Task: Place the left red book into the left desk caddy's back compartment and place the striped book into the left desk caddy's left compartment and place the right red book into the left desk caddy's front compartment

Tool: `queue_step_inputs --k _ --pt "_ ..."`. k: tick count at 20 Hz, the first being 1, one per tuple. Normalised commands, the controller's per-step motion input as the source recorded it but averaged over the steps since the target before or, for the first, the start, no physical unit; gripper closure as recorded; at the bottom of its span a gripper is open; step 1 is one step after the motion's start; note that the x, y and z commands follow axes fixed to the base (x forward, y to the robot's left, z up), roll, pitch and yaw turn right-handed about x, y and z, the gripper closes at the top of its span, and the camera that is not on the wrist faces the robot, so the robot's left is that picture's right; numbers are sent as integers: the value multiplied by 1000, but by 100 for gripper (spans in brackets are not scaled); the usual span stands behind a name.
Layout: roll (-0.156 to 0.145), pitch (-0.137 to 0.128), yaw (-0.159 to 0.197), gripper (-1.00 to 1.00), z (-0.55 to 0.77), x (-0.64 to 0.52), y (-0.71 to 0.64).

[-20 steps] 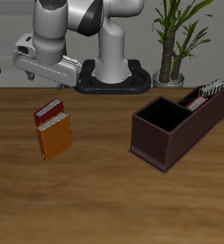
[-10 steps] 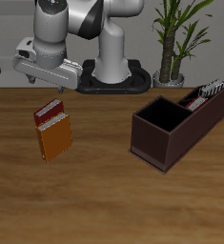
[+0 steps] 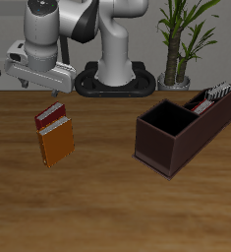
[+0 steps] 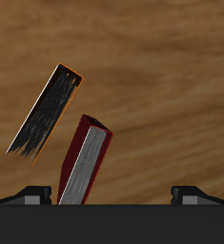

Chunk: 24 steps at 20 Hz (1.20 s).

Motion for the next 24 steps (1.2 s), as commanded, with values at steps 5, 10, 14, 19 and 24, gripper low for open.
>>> queue_step_inputs --k 5,10,14,19,24 --pt "-4 22 245 -100 -78 10 -172" --pt "-129 -54 234 -100 85 -119 -93" --pt "-50 24 116 -100 -33 -41 70" --pt "-42 -14 122 -100 -45 -60 143" --pt "133 38 -200 -100 -97 -45 77"
